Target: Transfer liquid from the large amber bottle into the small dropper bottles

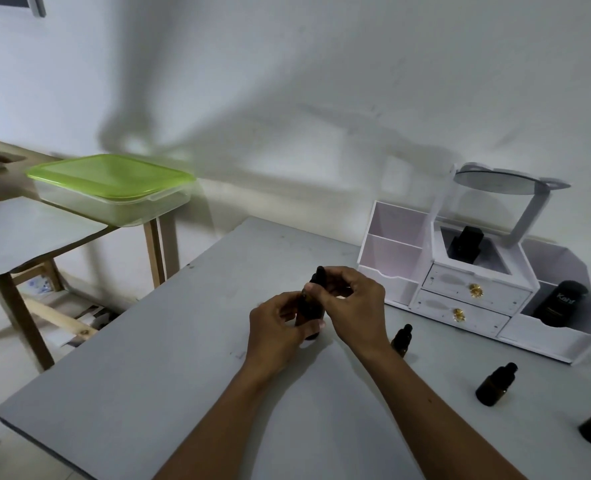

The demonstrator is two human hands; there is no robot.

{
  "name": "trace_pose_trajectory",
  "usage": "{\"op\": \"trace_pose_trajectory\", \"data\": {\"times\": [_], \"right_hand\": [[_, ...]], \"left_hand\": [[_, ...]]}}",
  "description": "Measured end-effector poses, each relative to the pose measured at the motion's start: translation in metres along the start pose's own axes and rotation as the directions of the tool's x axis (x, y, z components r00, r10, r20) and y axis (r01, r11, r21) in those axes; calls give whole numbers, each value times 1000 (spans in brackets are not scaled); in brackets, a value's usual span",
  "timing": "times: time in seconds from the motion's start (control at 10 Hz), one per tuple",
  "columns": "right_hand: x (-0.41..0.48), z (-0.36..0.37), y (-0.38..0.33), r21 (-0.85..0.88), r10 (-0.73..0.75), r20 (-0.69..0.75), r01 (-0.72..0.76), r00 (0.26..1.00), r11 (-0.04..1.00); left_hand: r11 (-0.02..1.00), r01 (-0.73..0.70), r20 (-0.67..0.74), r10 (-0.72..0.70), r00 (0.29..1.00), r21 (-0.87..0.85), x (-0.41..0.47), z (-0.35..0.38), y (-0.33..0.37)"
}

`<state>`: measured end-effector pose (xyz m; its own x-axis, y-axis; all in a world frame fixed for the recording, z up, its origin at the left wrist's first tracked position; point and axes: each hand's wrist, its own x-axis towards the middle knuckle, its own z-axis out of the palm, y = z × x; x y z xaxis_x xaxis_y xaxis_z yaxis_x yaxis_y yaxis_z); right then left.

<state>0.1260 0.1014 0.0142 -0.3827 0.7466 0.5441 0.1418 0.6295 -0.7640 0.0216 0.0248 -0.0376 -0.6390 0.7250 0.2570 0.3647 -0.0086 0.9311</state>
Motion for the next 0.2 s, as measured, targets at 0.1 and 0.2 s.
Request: {"op": "trace_pose_trajectory", "data": {"times": [0.1, 0.2], "right_hand": [[0, -2, -2, 3, 24, 25, -24, 999, 1000], [-21, -6, -2, 23, 59, 20, -60, 998, 998]], "left_hand": [[1000, -16, 0, 16, 1000, -3, 1, -1, 1], [1000, -10, -6, 10, 1000, -27, -3, -1, -1]]}}
